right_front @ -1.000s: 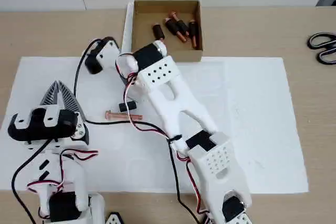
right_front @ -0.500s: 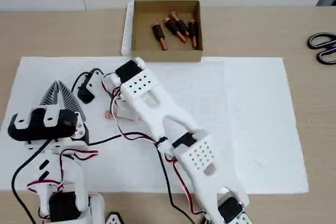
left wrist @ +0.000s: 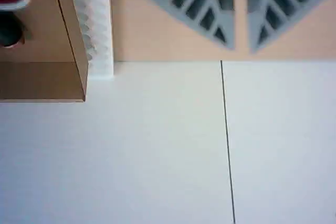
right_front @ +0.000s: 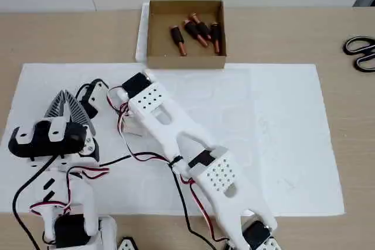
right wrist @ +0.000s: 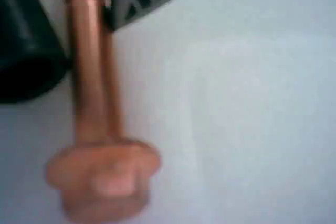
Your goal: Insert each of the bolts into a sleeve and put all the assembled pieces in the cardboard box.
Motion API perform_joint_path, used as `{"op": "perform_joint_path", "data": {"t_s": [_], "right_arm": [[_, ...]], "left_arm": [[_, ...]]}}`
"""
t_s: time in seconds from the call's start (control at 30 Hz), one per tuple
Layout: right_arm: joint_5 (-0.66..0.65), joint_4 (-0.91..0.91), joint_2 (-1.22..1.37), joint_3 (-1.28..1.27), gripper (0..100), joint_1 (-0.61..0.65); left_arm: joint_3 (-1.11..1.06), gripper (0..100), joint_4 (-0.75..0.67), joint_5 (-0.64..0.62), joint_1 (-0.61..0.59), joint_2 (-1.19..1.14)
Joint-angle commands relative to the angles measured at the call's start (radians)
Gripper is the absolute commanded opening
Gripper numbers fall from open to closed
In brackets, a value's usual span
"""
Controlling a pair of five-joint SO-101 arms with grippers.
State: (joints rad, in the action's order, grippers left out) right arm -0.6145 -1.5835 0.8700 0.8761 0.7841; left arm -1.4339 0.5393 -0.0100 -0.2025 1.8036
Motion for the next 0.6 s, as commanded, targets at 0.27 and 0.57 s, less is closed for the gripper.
{"op": "perform_joint_path", "data": {"t_s": [0.27, 0.57], "right_arm": [[-0.031, 0.054, 0.081, 0.043, 40.4, 0.001], [-0.031, 0.051, 0.14, 0.043, 5.4, 0.051]], "left_arm": [[-0.041, 1, -0.015, -0.009, -0.003, 0.009], [-0.041, 1, -0.015, -0.009, -0.003, 0.009]]}}
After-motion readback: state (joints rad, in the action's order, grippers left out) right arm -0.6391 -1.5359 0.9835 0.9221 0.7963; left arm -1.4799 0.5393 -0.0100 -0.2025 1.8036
